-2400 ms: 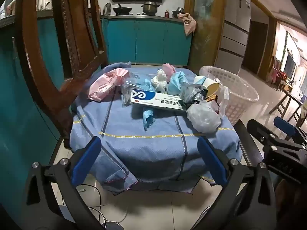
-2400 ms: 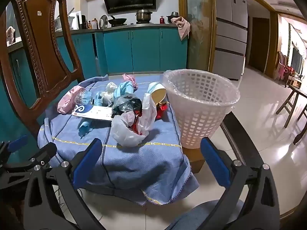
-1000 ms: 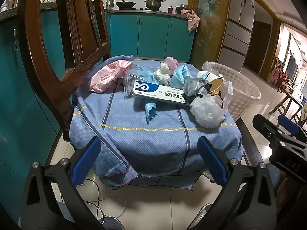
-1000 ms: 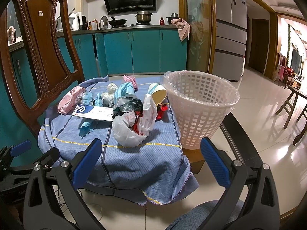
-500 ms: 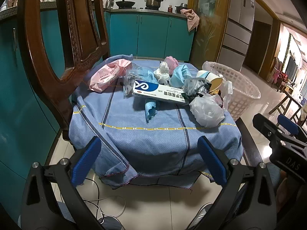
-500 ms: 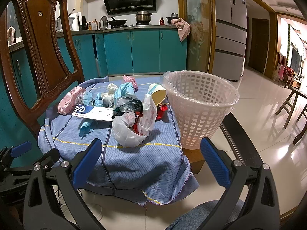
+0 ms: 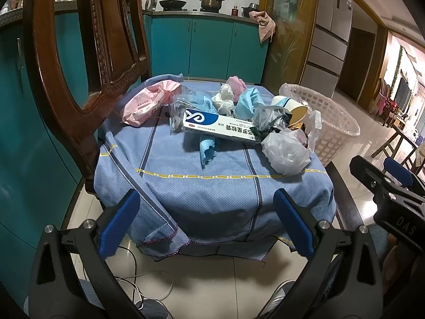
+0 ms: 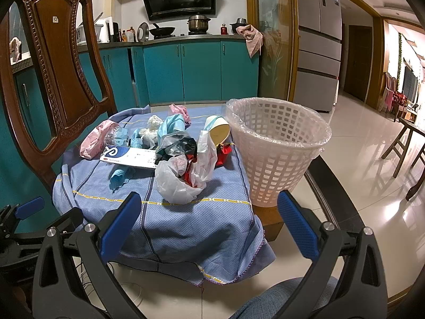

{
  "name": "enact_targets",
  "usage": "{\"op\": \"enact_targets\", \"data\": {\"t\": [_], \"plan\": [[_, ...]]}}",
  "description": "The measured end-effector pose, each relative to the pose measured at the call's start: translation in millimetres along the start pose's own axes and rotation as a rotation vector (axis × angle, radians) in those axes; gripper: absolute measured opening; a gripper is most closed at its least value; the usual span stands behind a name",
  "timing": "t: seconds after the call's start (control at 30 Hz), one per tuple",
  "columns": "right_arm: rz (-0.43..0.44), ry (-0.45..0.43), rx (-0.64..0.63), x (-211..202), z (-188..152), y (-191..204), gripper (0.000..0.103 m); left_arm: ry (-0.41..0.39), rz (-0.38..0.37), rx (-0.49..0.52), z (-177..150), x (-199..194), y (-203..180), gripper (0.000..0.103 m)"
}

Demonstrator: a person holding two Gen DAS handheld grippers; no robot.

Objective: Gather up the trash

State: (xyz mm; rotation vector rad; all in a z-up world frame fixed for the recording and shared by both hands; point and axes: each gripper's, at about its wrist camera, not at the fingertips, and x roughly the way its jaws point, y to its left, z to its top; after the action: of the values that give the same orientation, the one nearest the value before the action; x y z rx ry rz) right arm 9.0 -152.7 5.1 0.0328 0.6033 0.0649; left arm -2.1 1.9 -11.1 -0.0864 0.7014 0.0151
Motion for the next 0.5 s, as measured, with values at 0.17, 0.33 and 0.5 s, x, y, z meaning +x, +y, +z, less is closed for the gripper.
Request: {"op": "enact_targets", "data": {"t": [0.17,0.33,0.5], "plan": [[-0.001,0.0,0.0,-0.2,0.0,0.0,0.1,0.001,0.0,0.001,-0.4,-0.2,-1.0,0.1],[0.0,0.0,0.002,-0.2,-0.1,-0.2,0.1,0.002,-0.001,0.002,-0.3,-0.1,-0.8,0.1],[-0.001,0.0,0.0,-0.1,-0.2,0.1,0.1,0.004,0.0,0.002,-0.5,0.2,-1.4,0.1]]}}
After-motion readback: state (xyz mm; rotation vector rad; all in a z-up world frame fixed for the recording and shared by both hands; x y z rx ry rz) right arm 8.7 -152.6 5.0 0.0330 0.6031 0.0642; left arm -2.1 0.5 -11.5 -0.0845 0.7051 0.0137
